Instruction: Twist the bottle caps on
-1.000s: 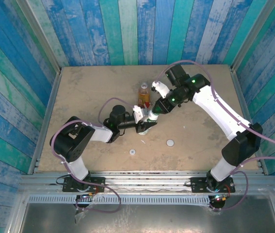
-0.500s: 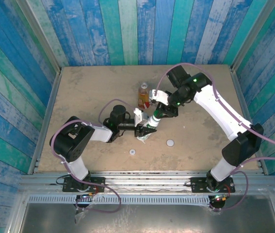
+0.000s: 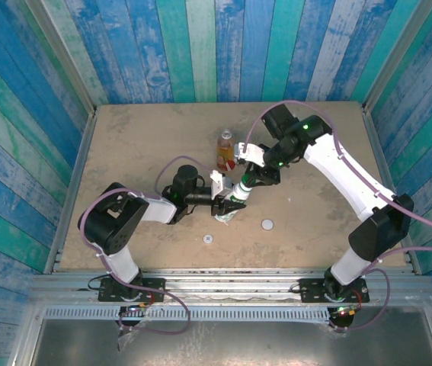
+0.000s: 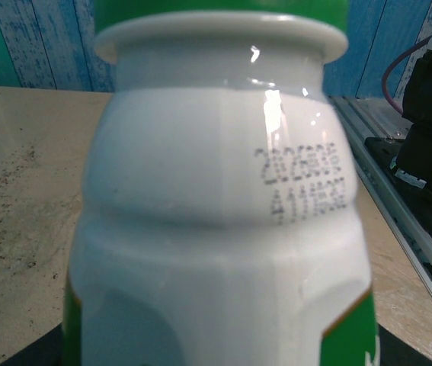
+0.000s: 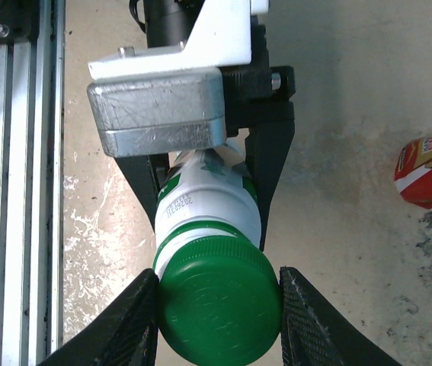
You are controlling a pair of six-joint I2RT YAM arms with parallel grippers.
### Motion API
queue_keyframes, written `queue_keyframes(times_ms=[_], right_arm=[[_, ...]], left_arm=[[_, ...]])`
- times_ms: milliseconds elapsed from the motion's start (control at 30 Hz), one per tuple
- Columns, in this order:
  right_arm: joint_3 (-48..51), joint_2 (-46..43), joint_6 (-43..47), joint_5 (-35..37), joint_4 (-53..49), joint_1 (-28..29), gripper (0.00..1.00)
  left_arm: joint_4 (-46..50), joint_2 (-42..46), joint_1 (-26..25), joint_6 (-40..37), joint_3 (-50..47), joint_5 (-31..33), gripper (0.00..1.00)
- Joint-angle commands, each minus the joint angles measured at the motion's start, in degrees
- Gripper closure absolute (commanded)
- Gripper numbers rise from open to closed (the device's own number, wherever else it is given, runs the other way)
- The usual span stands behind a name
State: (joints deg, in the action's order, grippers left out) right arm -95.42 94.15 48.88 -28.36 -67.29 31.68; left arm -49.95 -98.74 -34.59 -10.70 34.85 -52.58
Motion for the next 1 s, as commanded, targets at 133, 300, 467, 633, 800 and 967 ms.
queue_keyframes(times_ms=[133,300,467,633,800,967], right_arm=[[0.3,0.38,-0.19,-0.13,-0.59,-0.32,0.63],[0.25,0.6,-0.02,-1.58,-1.46,-0.27,0.63],[0.75,0.69,0.16,-3.41,-2.07,-0.27,0.61],[0.37,1.95,-0.19,-4.28,-2.92,-0.24,0.6],[-0.29,2.77,-0.47,-2.99,-3.45,-0.22,0.6],[-0.64,3.33,-1.32,-0.48,-3.66,-0.3,0.59]], left_arm=[[-2.75,1.7,0.11,-0.14,-1.01,0.87,0.5],[-3.04,1.81,0.09,0.07,-0.68,1.16,0.5],[-3.06,1.77,0.05,0.14,-0.33,1.16,0.5],[-2.62,1.88,0.07,-0.02,-0.22,1.16,0.5],[-2.68,2.27,0.1,-0.21,-0.48,0.99,0.5],[-2.87,2.95,0.05,-0.36,-0.82,1.03,0.5]])
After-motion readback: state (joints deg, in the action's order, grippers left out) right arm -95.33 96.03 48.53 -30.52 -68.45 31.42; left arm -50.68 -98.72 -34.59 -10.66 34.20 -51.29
